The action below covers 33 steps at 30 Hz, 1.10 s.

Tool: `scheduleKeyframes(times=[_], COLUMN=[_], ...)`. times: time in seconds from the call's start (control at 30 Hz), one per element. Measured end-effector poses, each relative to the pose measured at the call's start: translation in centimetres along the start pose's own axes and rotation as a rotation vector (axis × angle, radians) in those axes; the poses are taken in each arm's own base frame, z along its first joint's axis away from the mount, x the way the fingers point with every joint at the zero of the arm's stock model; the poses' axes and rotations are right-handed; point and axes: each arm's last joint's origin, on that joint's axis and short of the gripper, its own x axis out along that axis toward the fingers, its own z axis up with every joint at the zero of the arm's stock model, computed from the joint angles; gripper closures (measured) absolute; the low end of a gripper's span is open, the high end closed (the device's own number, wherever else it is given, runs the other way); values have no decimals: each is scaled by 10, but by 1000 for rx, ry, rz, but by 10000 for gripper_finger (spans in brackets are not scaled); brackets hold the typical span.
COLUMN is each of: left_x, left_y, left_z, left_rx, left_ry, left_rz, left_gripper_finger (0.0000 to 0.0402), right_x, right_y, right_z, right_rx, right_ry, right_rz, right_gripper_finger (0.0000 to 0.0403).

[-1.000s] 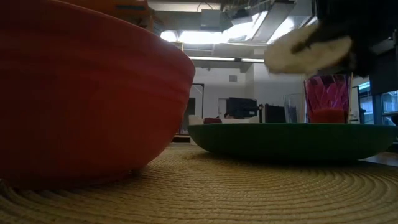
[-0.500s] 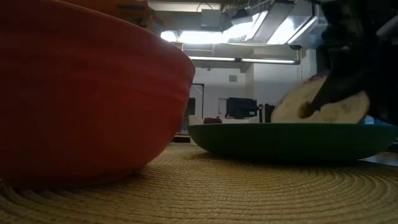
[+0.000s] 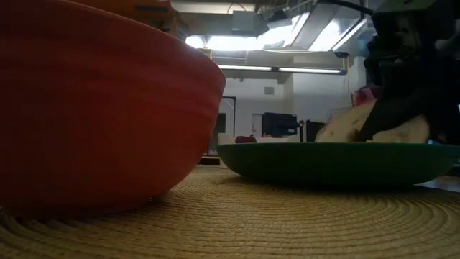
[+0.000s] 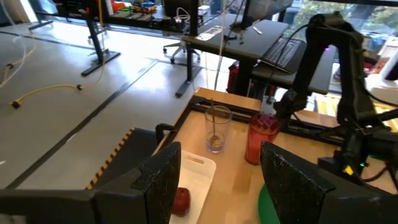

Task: Arrange a breakfast setting
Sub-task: Put the bagel on the green plate, then put the apple on the green plate

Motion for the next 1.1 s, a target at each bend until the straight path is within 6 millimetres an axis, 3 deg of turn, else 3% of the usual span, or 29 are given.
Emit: scheduleKeyframes(times=[0.23,0.43,0.83,1.1], left_x=[0,0,0,0], left_y=[0,0,0,0], left_z=[-1,-1,-2,-2], left_rx=[-1,-1,3,5], left_ry=[7,9,20,21], left_rz=[-4,-4,-4,-4], left_gripper_finger=[189,189,189,189], right_x=[0,-2,-19,-52], right_y=[-1,-6,8,28], right_z=[-2,-3,9,29], right_rx=[-21,20,-32,-166], right_ry=[61,129,71,68], right_rz=[-11,-61,-130,-387], right_gripper_finger=[200,144,158,172])
